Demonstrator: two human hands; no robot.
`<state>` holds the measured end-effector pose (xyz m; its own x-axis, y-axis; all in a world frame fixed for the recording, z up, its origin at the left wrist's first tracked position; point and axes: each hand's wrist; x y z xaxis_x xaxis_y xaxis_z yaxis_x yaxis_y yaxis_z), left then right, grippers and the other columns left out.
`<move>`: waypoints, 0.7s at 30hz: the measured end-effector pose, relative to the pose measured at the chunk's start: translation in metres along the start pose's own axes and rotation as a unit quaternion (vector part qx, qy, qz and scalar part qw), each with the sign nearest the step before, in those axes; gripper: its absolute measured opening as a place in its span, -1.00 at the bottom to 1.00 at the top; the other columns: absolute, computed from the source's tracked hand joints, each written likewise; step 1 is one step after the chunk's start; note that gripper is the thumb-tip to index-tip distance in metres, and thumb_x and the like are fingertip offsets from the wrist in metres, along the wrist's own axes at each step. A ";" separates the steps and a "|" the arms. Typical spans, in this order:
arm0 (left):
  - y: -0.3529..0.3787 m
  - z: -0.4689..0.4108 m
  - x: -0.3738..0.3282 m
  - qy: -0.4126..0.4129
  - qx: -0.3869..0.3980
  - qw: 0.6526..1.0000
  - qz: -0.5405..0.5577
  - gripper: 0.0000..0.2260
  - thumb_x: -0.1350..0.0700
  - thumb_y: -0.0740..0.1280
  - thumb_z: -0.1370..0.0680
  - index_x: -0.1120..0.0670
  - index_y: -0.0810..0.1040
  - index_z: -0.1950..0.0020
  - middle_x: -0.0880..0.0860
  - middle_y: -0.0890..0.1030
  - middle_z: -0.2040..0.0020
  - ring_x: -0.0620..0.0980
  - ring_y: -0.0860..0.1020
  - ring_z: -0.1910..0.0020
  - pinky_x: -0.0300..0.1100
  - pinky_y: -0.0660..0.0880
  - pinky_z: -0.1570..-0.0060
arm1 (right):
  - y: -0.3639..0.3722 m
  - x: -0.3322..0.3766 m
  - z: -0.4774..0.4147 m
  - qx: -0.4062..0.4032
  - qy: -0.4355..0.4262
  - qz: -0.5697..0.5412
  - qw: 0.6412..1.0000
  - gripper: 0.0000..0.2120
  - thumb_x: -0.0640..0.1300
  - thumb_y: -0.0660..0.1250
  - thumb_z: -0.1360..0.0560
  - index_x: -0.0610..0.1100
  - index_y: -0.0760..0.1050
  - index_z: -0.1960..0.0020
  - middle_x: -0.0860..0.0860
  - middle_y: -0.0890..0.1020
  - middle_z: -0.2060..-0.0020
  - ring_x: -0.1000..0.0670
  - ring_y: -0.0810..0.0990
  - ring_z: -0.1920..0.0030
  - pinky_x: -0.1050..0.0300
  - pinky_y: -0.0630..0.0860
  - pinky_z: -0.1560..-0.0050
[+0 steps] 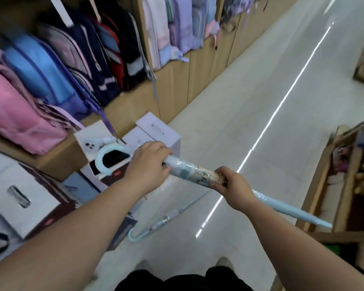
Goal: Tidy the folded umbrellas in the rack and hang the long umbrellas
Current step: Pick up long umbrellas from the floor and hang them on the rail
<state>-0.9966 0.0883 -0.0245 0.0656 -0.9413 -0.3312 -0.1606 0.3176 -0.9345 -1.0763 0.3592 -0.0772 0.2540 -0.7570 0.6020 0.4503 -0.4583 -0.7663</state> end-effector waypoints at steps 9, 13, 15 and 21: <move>-0.090 0.051 0.036 -0.020 -0.132 0.978 0.160 -0.85 0.08 0.46 -0.49 0.05 0.63 -0.04 -0.05 0.59 -0.01 -0.07 0.52 -0.01 -0.15 0.47 -0.07 | 0.003 0.145 0.018 -0.039 0.000 -0.195 0.980 -0.84 0.06 0.44 -0.50 0.06 0.49 0.03 0.04 0.51 0.30 0.10 0.43 0.32 0.23 0.38 0.32; -0.096 0.061 0.043 -0.163 0.008 0.945 0.282 -0.74 -0.01 0.52 -0.48 -0.11 0.57 -0.13 -0.13 0.58 -0.02 -0.16 0.54 0.10 -0.23 0.49 0.03 | -0.002 0.196 0.010 -0.038 -0.019 -0.248 0.968 -0.92 0.01 0.40 -0.53 0.06 0.50 0.06 0.10 0.51 0.32 0.18 0.44 0.38 0.30 0.42 0.33; -0.094 0.065 0.040 -0.196 0.053 0.916 0.346 -0.71 -0.03 0.52 -0.48 -0.17 0.56 -0.17 -0.11 0.60 -0.06 -0.10 0.58 0.10 -0.16 0.56 0.00 | -0.011 0.219 0.003 -0.040 -0.037 -0.271 0.961 -0.92 0.00 0.40 -0.54 0.04 0.51 0.05 0.10 0.56 0.30 0.15 0.50 0.32 0.22 0.48 0.25; -0.095 0.065 0.011 -0.226 0.047 0.864 0.448 -0.62 0.02 0.49 -0.49 -0.21 0.50 -0.26 -0.04 0.65 -0.16 -0.04 0.67 -0.06 0.06 0.57 -0.22 | -0.048 0.279 -0.015 0.019 -0.120 -0.428 0.895 -0.88 -0.08 0.37 -0.59 -0.13 0.53 -0.03 0.03 0.66 0.23 0.10 0.60 0.23 0.22 0.53 0.19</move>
<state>-0.9164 0.0551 0.0522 0.3372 -0.1782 -0.9244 -0.2676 0.9233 -0.2756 -1.0398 0.1632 0.1239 -0.0234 -0.0108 0.9997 0.5953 -0.8035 0.0053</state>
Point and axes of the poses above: each hand's wrist, its own z-axis away from the middle knuckle, its own y-axis out of the palm, x = y × z
